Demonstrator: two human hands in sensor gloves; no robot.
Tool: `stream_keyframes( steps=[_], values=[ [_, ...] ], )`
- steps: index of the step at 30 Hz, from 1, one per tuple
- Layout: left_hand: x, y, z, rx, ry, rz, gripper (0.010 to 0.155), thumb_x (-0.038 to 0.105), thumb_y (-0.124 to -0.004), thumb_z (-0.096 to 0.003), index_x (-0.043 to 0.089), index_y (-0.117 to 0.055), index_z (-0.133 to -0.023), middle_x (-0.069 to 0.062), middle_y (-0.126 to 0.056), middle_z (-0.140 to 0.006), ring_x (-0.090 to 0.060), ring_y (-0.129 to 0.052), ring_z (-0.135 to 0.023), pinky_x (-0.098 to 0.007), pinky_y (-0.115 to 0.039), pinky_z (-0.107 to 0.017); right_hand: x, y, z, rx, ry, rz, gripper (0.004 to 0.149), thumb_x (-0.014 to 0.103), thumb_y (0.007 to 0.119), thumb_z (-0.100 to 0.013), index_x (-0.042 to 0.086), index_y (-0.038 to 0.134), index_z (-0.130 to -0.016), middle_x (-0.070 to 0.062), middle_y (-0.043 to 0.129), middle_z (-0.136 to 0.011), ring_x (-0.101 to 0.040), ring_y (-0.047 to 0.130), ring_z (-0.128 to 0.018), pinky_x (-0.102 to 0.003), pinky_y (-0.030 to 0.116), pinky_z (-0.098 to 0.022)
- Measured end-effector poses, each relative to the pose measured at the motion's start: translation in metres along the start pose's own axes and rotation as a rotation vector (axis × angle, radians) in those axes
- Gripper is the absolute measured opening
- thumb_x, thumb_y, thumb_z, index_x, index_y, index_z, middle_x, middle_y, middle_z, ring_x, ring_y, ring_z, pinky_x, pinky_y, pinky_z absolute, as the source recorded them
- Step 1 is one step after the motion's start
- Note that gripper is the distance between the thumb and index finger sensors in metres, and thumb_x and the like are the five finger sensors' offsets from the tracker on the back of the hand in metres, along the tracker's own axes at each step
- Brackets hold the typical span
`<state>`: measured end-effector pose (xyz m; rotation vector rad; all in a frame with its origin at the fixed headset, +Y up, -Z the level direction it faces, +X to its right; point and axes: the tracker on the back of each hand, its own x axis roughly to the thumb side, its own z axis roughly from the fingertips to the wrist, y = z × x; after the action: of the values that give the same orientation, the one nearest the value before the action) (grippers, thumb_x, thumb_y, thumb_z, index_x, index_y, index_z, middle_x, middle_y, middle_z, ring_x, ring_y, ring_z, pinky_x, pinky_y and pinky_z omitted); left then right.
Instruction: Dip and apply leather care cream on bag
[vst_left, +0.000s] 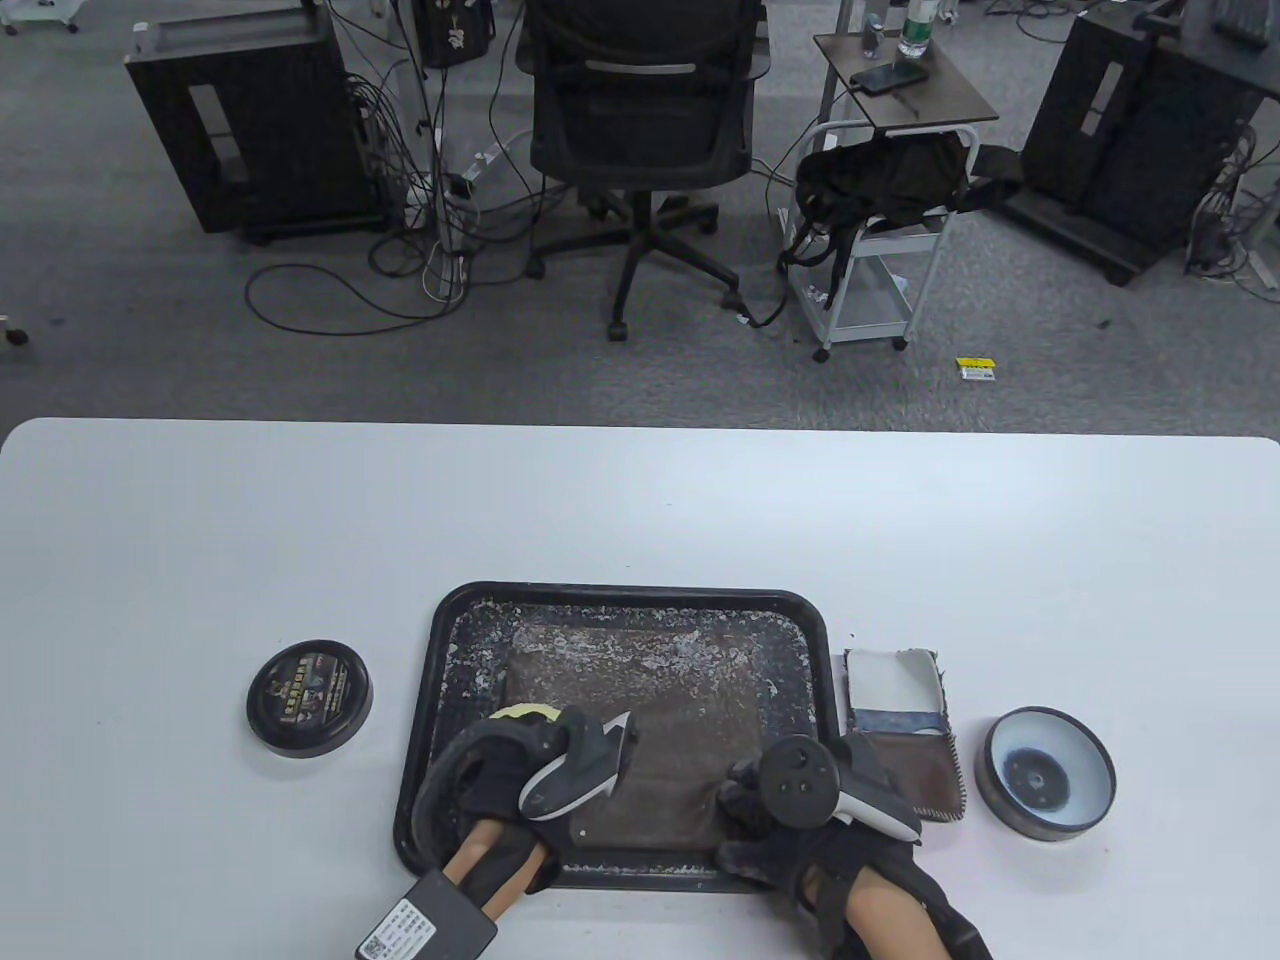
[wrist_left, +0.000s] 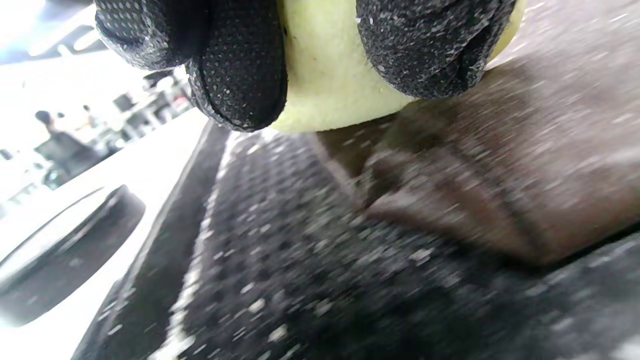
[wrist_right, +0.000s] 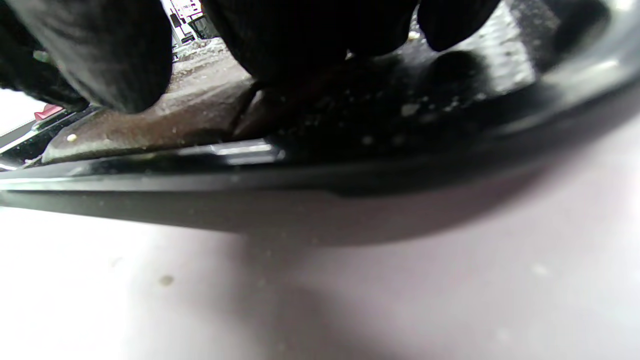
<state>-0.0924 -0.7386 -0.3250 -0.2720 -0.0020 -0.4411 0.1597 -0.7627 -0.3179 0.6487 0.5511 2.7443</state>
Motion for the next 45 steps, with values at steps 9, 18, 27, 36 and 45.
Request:
stream_keyframes(
  steps=[9,18,27,36,45],
  values=[
    [-0.02,-0.008,-0.001,-0.04,-0.01,0.14,0.058,0.043,-0.084,-0.0374,0.028,-0.072,-0.092,0.001,-0.081,-0.09,-0.024,-0.098,-0.057,-0.038,-0.083,-0.044,-0.002,0.001,0.0,0.001,-0.011,-0.048,0.069,0.049,0.079,-0.041,0.01,0.07,-0.098,-0.013,0.059,-0.105,-0.04,0.052,-0.097,-0.06,0.053,-0.068],
    [0.007,-0.001,0.005,0.043,-0.053,0.018,0.057,0.044,-0.083,-0.0372,0.024,-0.075,-0.09,-0.003,-0.084,-0.086,-0.022,-0.099,-0.052,-0.035,-0.084,-0.041,-0.008,0.0,0.0,0.007,-0.026,-0.113,0.07,0.048,0.08,-0.041,0.008,0.07,-0.098,-0.015,0.058,-0.104,-0.041,0.049,-0.096,-0.058,0.05,-0.069],
    [0.034,0.013,0.012,0.126,-0.199,0.143,0.057,0.044,-0.083,-0.0372,0.026,-0.074,-0.09,-0.002,-0.083,-0.086,-0.022,-0.098,-0.052,-0.035,-0.084,-0.041,-0.008,-0.001,0.0,0.009,-0.023,-0.11,0.063,0.036,0.08,-0.042,0.009,0.068,-0.098,-0.015,0.058,-0.104,-0.041,0.05,-0.096,-0.058,0.05,-0.069],
    [0.087,0.03,0.022,0.261,-0.427,0.227,0.056,0.045,-0.082,-0.0374,0.03,-0.073,-0.091,0.001,-0.081,-0.089,-0.022,-0.097,-0.056,-0.035,-0.083,-0.043,-0.016,-0.006,-0.001,-0.051,0.007,-0.192,0.074,0.016,0.072,-0.042,0.001,0.032,-0.102,-0.012,0.066,-0.099,-0.037,0.06,-0.092,-0.052,0.058,-0.067],
    [0.094,0.028,0.025,0.343,-0.559,0.358,0.054,0.043,-0.083,-0.0373,0.034,-0.074,-0.09,0.005,-0.08,-0.091,-0.023,-0.096,-0.059,-0.036,-0.082,-0.046,-0.019,-0.006,-0.001,-0.064,0.03,-0.247,0.072,0.014,0.07,-0.041,-0.003,0.032,-0.1,-0.012,0.068,-0.097,-0.035,0.062,-0.091,-0.051,0.058,-0.067]
  ],
)
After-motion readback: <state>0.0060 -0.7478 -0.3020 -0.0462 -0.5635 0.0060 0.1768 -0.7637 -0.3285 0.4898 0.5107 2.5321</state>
